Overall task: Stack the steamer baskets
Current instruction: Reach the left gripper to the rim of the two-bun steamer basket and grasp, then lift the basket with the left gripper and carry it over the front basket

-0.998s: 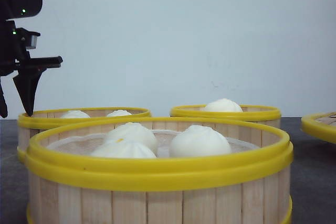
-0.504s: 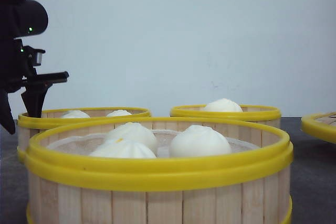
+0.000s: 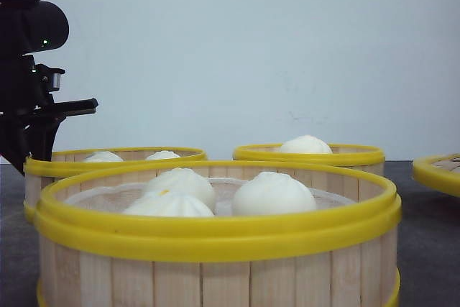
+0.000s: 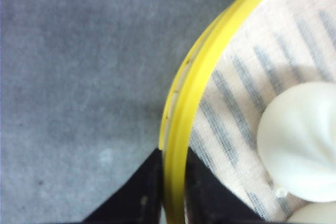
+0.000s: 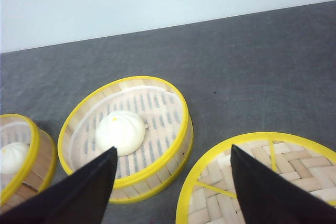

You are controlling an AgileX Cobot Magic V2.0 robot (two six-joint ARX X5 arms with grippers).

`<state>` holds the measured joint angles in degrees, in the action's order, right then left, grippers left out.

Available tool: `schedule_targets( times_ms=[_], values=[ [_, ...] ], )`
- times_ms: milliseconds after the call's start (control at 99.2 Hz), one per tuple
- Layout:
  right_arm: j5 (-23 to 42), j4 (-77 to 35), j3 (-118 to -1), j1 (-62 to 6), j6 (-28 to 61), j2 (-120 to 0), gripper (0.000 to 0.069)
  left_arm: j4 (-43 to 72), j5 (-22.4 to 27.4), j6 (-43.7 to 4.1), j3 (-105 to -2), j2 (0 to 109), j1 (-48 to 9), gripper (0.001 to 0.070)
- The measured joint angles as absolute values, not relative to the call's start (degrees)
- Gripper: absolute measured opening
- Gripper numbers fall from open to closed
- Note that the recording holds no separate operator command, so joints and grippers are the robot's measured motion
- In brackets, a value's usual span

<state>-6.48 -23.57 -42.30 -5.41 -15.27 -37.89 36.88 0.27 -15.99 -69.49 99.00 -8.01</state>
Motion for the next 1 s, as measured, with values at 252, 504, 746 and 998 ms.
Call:
schedule_targets(
  times_ms=[252, 504, 746, 998],
  values=[
    [-6.48, -24.67, -42.3, -5.41, -15.27, -37.89, 0.0425, 34.02, 2.13, -16.1, -69.49, 98.87, -7.99, 0.0026],
    [-6.48, -24.95, -42.3, -5.41, -15.27, -37.89, 0.0425, 32.99, 6.63, -15.53, -69.47, 92.55, -6.5, 0.0025],
    [-6.5, -24.99, -42.3, -5.41, -15.27, -37.89, 0.0425, 33.47, 12.32, -14.09, -69.47, 79.4, -4.62, 0.0025],
    [-7.44, -25.56, -42.3, -5.48, -15.27, -37.56, 0.0425, 43.24, 15.09, -10.81, -69.47, 65.08, -5.65, 0.0025]
  ],
)
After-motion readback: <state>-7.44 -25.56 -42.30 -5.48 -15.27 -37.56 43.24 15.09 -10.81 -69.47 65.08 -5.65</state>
